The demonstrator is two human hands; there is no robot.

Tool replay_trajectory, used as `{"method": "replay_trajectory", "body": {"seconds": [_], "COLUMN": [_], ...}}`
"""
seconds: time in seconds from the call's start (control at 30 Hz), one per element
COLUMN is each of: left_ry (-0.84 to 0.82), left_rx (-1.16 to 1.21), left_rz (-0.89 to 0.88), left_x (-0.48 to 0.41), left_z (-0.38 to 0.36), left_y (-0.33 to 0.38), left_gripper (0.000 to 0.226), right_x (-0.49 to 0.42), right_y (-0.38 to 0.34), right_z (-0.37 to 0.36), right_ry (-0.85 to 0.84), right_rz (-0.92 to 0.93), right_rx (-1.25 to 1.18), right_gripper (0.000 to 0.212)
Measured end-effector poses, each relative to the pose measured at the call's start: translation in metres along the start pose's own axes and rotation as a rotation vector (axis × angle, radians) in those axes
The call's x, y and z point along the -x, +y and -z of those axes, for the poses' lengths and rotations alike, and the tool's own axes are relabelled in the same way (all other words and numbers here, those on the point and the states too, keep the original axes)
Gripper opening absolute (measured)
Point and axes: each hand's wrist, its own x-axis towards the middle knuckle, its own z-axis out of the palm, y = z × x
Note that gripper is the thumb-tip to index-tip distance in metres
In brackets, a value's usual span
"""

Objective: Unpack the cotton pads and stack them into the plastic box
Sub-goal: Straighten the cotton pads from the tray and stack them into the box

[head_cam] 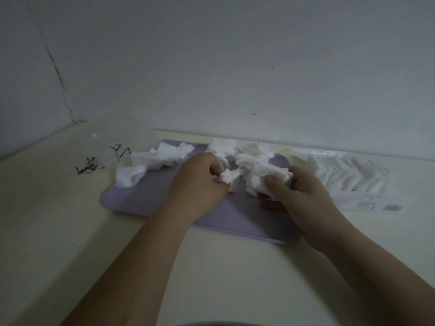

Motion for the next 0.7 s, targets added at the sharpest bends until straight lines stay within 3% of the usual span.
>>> {"method": "replay_trajectory", "body": {"seconds": [0.1,0.2,0.33,0.53,0.7], "left_ry": [0.026,-0.181,-0.393,-0.372,-0.324], "left_rx": [0.375,0.718,0.784,0.826,0.750], "left_rz": [0.087,0.125,0.060,0.073,0.086], "left_x": [-0.001,0.002,0.011,0.011,0.011], "left_z": [0.006,0.013,0.008,0.006,0.003], "left_y": [0.012,0.023,0.032,0.031,0.028], "left_gripper": [0.025,0.036,0.032,0.017,0.017], "right_x": [-0.002,-0.003,0.000,0.005,0.006], "right_y": [0.002,0.002,-0.002,-0.008,-0.013], "right_z": [0.001,0.002,0.004,0.005,0.001], "right_ry": [0.020,0.011,-0.102,-0.175,-0.217], "right_rz": [-0.007,-0.002,0.031,0.031,0.006], "right_rx": [-0.002,0.003,0.074,0.011,-0.053], "right_gripper": [0.023,0.021,0.019,0.026,0.024]}}
